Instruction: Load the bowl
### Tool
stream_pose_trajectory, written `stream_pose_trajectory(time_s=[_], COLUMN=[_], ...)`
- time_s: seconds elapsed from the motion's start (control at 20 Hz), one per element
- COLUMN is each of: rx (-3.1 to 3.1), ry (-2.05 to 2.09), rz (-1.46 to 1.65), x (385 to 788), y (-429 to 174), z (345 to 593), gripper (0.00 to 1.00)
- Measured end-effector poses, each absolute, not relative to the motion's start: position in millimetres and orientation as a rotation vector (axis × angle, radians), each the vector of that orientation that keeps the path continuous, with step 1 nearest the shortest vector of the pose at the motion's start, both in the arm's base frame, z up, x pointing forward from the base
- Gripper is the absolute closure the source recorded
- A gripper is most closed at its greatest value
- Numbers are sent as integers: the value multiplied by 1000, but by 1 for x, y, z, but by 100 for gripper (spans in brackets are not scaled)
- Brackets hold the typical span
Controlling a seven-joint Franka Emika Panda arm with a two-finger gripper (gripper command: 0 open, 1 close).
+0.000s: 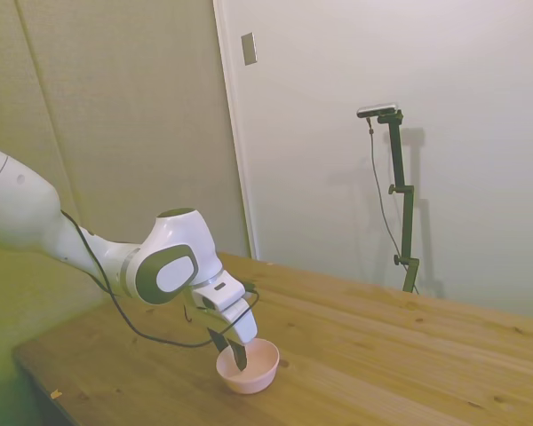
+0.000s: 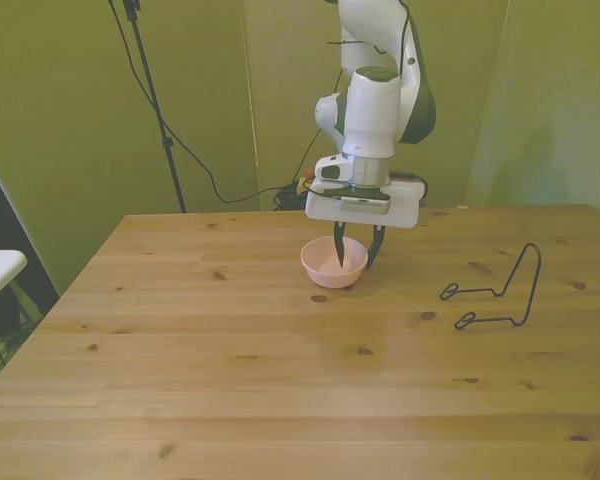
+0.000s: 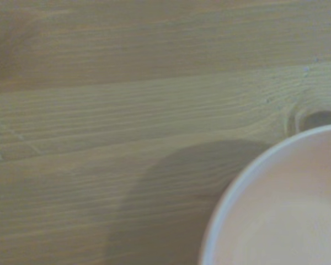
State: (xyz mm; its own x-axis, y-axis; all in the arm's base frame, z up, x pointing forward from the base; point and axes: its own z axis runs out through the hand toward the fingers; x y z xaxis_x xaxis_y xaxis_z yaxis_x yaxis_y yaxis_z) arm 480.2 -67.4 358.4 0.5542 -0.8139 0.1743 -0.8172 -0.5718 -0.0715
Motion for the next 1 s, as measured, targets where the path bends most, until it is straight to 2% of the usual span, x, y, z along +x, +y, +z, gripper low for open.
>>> stream_pose_trajectory(time_s=[0.35,0.7,0.85,1.0], rx=[2772,2838,2909,2988], ry=[-1428,-1422,-1419,-1424], rz=[286,295,309,333], x=[480,482,480,476], y=[-69,-80,-87,-94], z=[357,368,381,406], gripper=[100,100,100,100])
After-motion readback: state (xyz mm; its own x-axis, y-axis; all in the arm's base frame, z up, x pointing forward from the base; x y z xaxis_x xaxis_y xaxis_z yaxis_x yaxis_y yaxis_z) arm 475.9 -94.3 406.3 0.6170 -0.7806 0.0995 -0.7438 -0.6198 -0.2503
